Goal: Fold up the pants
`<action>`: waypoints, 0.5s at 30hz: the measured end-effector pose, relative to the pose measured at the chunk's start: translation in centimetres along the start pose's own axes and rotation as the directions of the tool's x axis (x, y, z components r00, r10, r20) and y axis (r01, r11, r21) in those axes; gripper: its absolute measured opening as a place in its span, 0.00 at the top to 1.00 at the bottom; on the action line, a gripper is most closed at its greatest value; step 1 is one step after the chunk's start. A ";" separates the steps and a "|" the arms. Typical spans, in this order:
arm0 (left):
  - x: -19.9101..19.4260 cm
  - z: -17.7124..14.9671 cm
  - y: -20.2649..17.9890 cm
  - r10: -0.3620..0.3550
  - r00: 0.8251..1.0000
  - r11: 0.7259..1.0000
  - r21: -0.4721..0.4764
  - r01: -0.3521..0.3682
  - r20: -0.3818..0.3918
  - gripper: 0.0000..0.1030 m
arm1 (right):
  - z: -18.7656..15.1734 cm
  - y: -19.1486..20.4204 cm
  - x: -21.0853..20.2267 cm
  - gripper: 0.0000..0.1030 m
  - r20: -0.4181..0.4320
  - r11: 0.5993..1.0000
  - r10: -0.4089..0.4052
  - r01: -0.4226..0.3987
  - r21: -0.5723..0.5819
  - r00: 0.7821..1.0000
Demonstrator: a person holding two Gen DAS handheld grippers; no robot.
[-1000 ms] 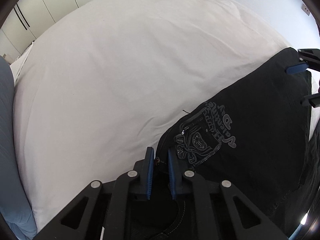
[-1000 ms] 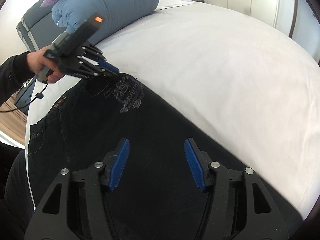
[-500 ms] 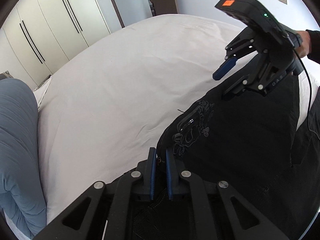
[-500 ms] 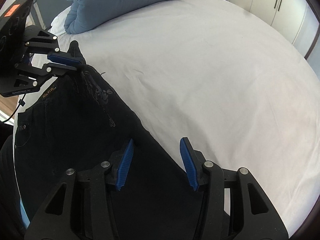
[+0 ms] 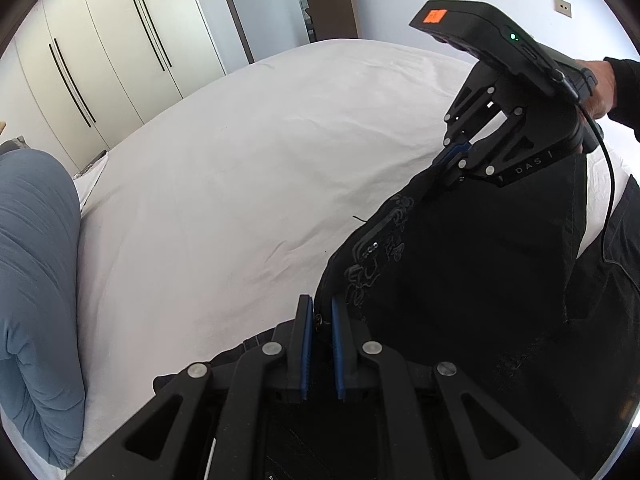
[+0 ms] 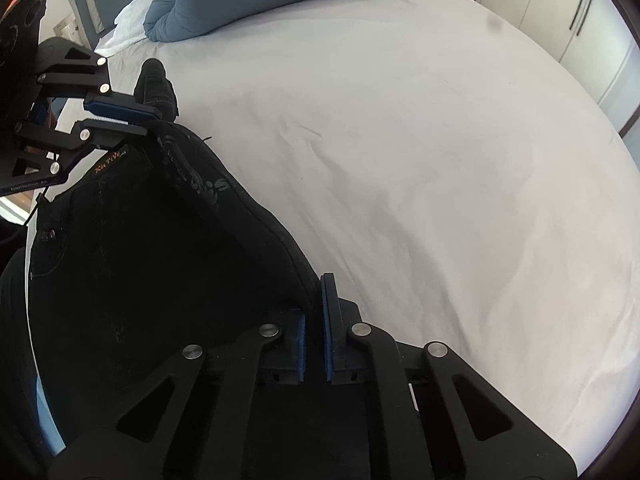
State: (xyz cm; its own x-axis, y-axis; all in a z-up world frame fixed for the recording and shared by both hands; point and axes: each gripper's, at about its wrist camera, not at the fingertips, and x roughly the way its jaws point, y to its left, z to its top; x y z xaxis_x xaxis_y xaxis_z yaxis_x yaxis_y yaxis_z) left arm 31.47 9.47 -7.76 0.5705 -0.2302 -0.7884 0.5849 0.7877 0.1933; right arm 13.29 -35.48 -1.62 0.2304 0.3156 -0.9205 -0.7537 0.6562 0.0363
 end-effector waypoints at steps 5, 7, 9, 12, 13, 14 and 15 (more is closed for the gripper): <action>-1.6 -1.0 -0.1 -0.001 1.000 1.000 -0.027 0.001 0.005 0.91 | -1.2 1.3 -1.9 0.98 0.037 0.991 -0.004 -0.001 0.132 0.999; -2.4 -1.7 -0.4 0.001 1.000 0.999 -0.041 -0.001 0.005 0.91 | -2.0 1.3 -2.6 0.98 0.048 0.974 0.003 -0.014 0.224 0.999; -3.0 -2.4 -0.8 0.003 1.000 0.999 -0.050 -0.003 0.002 0.91 | -2.6 2.1 -2.7 0.98 0.066 0.952 0.029 -0.048 0.303 0.997; -3.9 -3.8 -1.6 -0.006 1.000 0.998 -0.069 0.005 -0.007 0.91 | -3.5 3.7 -2.4 0.98 0.094 0.899 0.078 -0.111 0.423 0.992; -4.2 -4.3 -1.9 -0.007 1.000 0.997 -0.073 0.007 -0.008 0.91 | -3.6 4.4 -2.2 0.98 0.100 0.885 0.094 -0.130 0.447 0.990; -4.7 -4.9 -2.1 -0.012 1.000 0.997 -0.081 0.011 -0.009 0.91 | -3.6 5.3 -2.2 0.98 0.108 0.876 0.107 -0.145 0.461 0.988; -5.0 -5.6 -2.4 -0.016 1.000 0.996 -0.086 0.015 -0.009 0.91 | -4.1 5.9 -2.3 0.98 0.111 0.870 0.112 -0.151 0.470 0.987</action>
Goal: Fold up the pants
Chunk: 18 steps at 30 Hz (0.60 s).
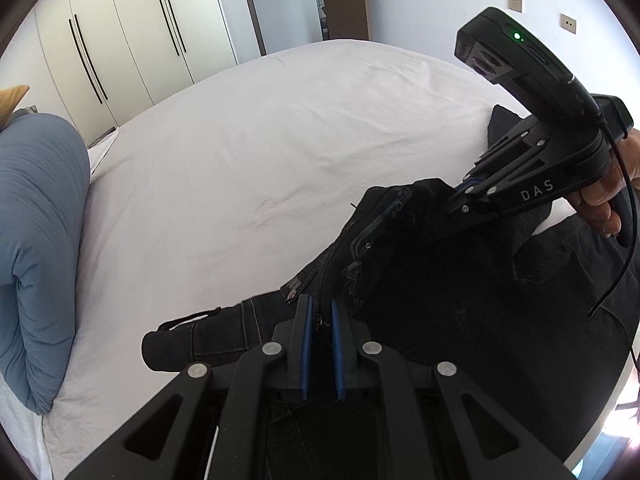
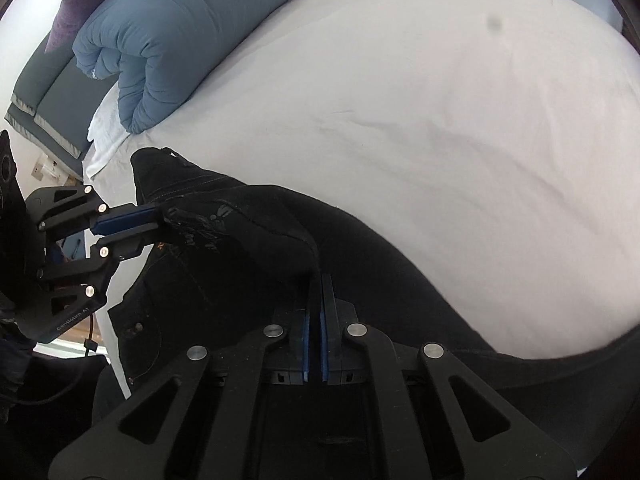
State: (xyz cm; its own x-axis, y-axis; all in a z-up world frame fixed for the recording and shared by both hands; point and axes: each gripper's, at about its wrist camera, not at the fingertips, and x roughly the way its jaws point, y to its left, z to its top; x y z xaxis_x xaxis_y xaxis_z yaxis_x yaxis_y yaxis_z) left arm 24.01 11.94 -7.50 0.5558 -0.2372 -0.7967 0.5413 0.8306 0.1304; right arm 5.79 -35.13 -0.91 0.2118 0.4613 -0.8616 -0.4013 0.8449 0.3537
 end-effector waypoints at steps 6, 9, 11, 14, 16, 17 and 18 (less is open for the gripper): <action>-2.2 -3.5 -1.6 -0.011 1.000 1.000 0.027 0.011 -0.011 0.91 | -6.6 2.7 -1.0 0.98 -0.018 1.000 -0.014 0.013 -0.024 1.000; -2.7 -5.7 -3.2 -0.037 0.999 0.998 0.055 0.039 -0.024 0.91 | -10.1 5.5 -1.8 0.98 -0.034 0.989 -0.089 0.085 -0.123 0.995; -2.9 -7.2 -4.3 -0.047 0.998 0.996 0.072 0.050 -0.037 0.91 | -12.6 8.1 -1.8 0.98 -0.031 0.966 -0.164 0.154 -0.208 0.986; -3.4 -9.5 -5.8 -0.054 0.997 0.994 0.092 0.058 -0.045 0.91 | -16.5 11.2 -2.0 0.98 -0.017 0.931 -0.238 0.223 -0.290 0.971; -3.8 -10.8 -6.5 -0.064 0.996 0.994 0.085 0.068 -0.057 0.91 | -18.9 12.6 -2.1 0.98 -0.012 0.928 -0.242 0.228 -0.294 0.970; -4.0 -11.6 -6.8 -0.071 0.996 0.994 0.078 0.076 -0.062 0.91 | -19.8 13.2 -2.2 0.98 -0.011 0.928 -0.244 0.230 -0.293 0.970; -4.2 -12.3 -7.2 -0.070 0.995 0.994 0.082 0.075 -0.065 0.91 | -20.9 14.0 -2.1 0.98 -0.007 0.922 -0.255 0.241 -0.304 0.967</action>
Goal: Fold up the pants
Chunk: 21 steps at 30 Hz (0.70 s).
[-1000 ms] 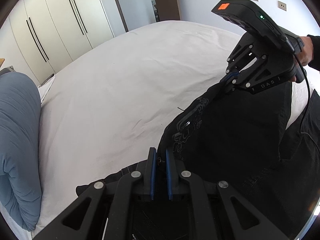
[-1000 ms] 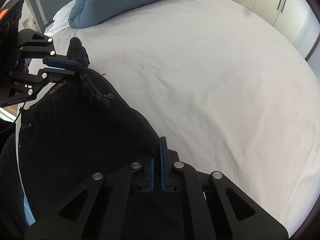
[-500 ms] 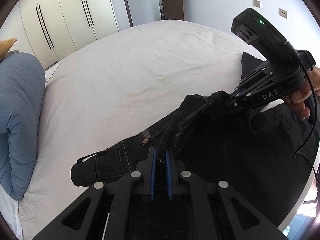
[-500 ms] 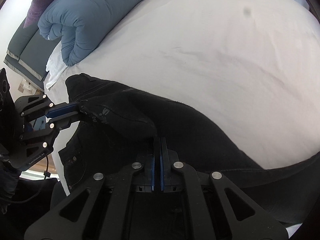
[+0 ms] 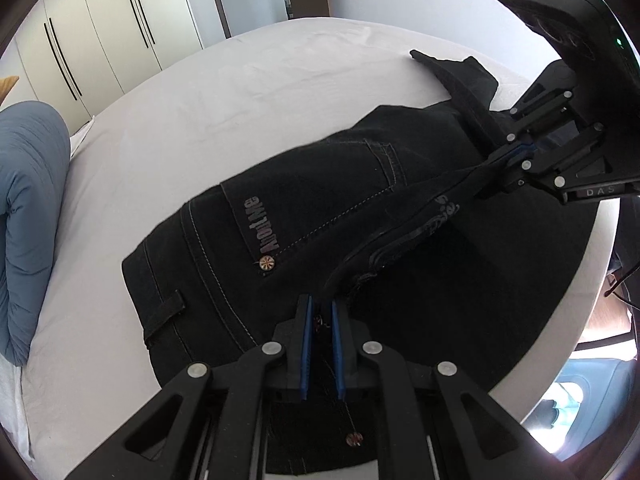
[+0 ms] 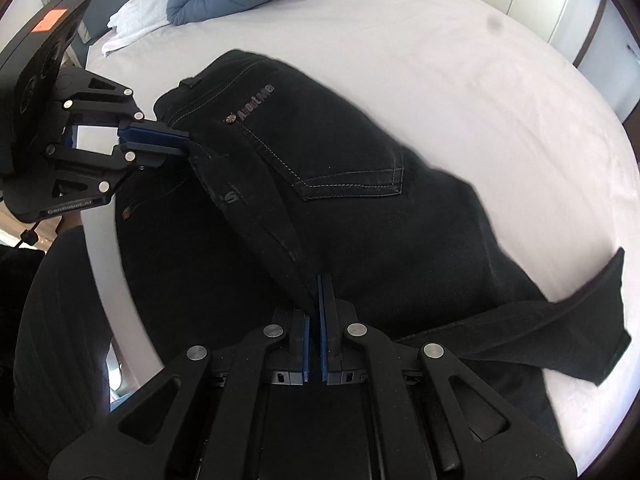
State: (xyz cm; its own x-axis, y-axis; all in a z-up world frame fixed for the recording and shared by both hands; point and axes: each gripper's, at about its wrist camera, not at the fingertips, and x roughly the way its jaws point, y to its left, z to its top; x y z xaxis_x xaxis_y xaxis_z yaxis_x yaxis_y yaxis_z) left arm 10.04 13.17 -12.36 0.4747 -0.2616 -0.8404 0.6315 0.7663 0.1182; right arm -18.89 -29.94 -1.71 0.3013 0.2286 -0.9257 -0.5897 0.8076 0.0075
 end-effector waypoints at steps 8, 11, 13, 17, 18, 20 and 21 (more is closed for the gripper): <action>-0.3 -3.1 -3.9 0.035 0.999 0.994 0.105 -0.033 -0.013 0.90 | -4.7 7.5 -0.3 0.98 0.013 0.980 -0.151 0.151 -0.128 0.988; 0.1 -2.9 -4.8 0.054 0.998 0.990 0.132 -0.051 -0.022 0.91 | -5.6 10.2 0.3 0.98 -0.001 0.969 -0.185 0.182 -0.164 0.983; 0.4 -2.6 -4.4 0.053 0.998 0.993 0.110 -0.050 -0.018 0.90 | -6.1 12.0 0.5 0.98 -0.004 0.961 -0.203 0.199 -0.191 0.979; 0.2 -2.4 -3.9 0.063 0.998 0.994 0.090 -0.062 -0.008 0.90 | -6.7 14.6 0.3 0.98 0.002 0.948 -0.225 0.219 -0.231 0.974; 0.2 -2.2 -3.8 0.072 0.997 0.992 0.100 -0.071 -0.007 0.90 | -6.9 14.8 0.2 0.98 0.006 0.944 -0.231 0.225 -0.242 0.973; 0.1 -2.1 -3.8 0.088 0.996 0.989 0.118 -0.087 -0.002 0.90 | -7.3 15.7 -0.1 0.98 0.013 0.941 -0.232 0.228 -0.251 0.973; 0.1 -1.7 -3.7 0.098 0.995 0.987 0.126 -0.098 0.004 0.90 | -7.4 16.1 -0.2 0.98 0.015 0.939 -0.235 0.231 -0.255 0.972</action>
State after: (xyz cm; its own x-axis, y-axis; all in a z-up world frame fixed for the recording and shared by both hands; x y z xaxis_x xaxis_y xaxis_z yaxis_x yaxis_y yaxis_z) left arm 6.74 11.33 -13.75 0.5368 -0.1875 -0.8227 0.6542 0.7082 0.2655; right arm -34.00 -20.97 -4.22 0.4427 0.0410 -0.8957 -0.6752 0.6726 -0.3029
